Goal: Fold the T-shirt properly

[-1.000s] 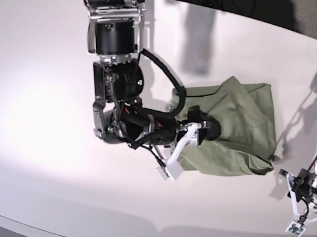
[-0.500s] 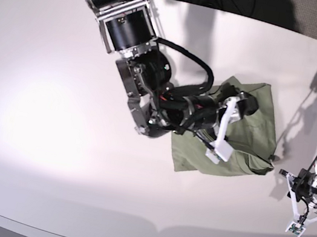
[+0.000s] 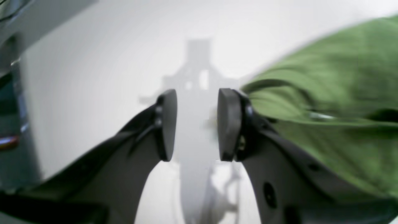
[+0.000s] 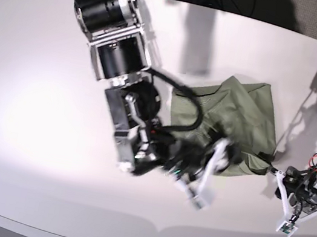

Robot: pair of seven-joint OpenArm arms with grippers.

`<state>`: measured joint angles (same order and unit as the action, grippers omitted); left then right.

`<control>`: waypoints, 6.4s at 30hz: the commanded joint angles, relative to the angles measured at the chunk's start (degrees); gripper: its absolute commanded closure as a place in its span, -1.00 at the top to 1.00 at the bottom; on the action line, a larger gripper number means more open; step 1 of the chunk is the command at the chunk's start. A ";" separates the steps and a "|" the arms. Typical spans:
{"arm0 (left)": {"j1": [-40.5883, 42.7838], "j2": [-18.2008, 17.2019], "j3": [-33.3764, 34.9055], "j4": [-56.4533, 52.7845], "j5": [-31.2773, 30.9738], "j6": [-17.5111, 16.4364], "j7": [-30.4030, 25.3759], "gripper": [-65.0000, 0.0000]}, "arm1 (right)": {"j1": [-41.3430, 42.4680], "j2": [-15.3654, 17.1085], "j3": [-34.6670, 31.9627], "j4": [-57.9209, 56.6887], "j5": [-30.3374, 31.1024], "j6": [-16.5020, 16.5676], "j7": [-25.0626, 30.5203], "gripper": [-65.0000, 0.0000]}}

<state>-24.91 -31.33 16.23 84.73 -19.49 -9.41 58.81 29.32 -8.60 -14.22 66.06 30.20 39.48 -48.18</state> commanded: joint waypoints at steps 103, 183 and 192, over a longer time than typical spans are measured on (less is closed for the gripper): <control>19.98 26.86 -0.42 -5.95 28.39 12.17 -6.84 -0.34 | -4.70 2.78 8.24 4.20 -4.66 -2.08 -10.47 -0.18; 15.50 31.47 -0.42 -5.88 17.68 5.05 8.96 -0.34 | 0.04 10.64 11.50 6.49 9.44 0.52 -26.58 -0.18; 12.66 31.47 -0.42 -5.11 12.55 2.45 8.90 -0.34 | 0.02 11.43 14.58 6.47 5.86 0.52 -26.69 -0.18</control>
<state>-11.46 -0.16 15.59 79.18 -6.28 -6.37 66.72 27.59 2.72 0.25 71.40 34.83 39.53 -75.37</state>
